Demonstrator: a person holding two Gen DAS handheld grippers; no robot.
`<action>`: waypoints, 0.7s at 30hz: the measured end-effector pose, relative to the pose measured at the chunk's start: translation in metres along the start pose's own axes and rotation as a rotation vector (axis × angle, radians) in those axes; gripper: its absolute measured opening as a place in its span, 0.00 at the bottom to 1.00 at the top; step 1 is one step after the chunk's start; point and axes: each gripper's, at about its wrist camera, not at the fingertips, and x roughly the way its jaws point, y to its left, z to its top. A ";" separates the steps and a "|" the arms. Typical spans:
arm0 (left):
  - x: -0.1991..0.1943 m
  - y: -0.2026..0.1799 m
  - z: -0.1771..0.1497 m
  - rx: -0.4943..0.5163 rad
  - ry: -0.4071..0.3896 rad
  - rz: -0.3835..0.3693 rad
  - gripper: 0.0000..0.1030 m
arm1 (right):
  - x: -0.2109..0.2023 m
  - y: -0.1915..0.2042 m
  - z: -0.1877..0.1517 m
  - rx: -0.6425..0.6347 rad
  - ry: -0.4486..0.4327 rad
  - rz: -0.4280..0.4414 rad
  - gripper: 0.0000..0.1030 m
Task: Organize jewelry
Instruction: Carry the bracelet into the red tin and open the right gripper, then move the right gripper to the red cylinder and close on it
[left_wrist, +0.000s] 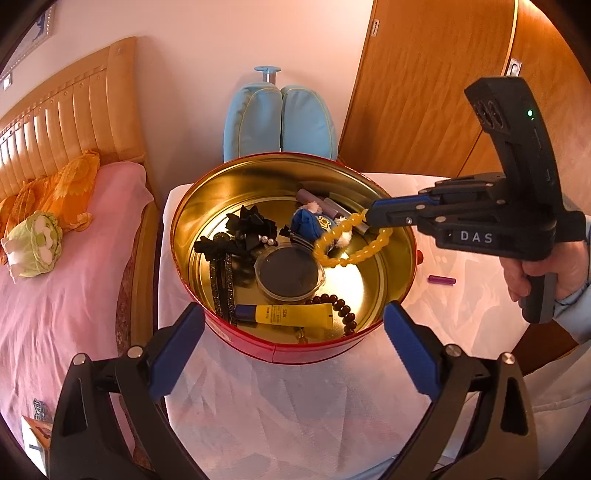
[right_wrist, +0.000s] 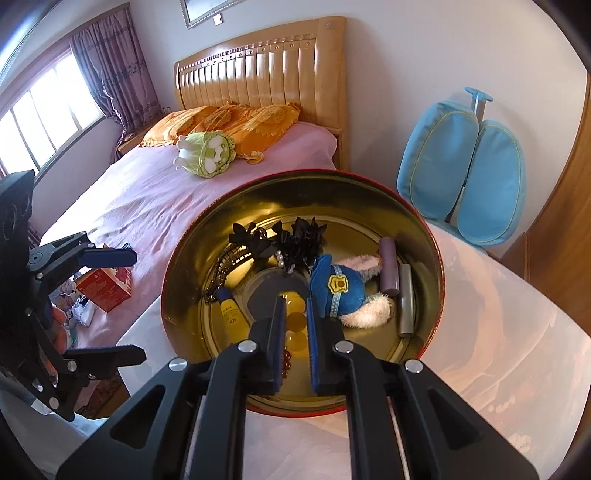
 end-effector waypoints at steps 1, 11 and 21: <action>0.000 0.000 0.000 0.001 -0.001 -0.002 0.92 | 0.004 0.000 -0.003 0.004 0.018 -0.004 0.12; 0.004 -0.003 0.003 0.019 0.000 -0.025 0.92 | 0.026 -0.004 -0.026 0.018 0.119 -0.050 0.12; 0.006 -0.013 0.006 0.049 0.007 -0.043 0.92 | 0.005 -0.003 -0.027 0.009 0.048 -0.085 0.72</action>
